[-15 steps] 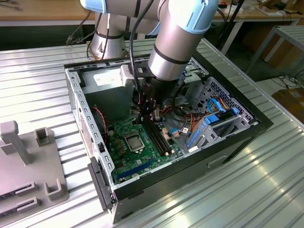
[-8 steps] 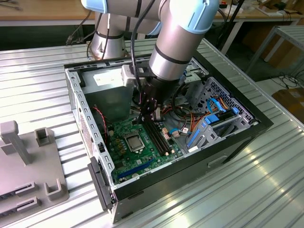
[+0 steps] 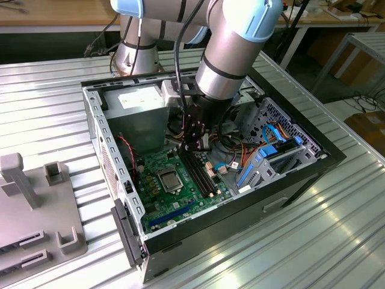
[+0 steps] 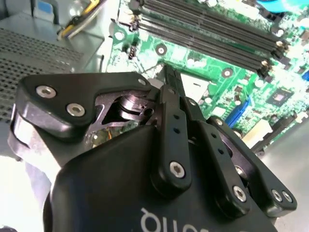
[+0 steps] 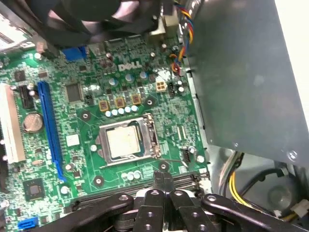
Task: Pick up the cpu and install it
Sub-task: 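Install the first cpu locking lever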
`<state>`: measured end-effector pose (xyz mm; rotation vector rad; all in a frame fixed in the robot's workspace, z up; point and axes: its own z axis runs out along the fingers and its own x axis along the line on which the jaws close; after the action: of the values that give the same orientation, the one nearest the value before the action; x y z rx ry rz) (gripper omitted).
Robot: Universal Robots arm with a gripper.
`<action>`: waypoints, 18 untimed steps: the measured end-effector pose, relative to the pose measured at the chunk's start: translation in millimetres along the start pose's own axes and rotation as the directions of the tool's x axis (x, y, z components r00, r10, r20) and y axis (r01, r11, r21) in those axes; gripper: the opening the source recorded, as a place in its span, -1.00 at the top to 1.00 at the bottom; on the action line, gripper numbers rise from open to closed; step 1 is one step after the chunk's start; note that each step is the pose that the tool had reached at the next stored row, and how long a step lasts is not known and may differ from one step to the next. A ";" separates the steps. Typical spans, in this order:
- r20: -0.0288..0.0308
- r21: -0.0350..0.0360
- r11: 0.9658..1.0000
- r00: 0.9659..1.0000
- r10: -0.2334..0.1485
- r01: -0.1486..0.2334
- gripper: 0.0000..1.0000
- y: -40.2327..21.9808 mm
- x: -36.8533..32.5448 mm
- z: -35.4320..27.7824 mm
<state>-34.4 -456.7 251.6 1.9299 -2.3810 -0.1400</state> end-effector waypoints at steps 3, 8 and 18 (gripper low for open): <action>0.000 0.000 1.000 1.000 0.000 0.000 0.79 0.8 -14.7 0.9; 0.000 0.000 1.000 1.000 0.000 0.000 0.79 0.9 -21.4 3.1; 0.000 0.000 1.000 1.000 0.000 0.000 0.79 -0.2 -31.8 10.0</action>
<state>-28.8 -425.4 241.7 1.9295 -2.3812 -0.1399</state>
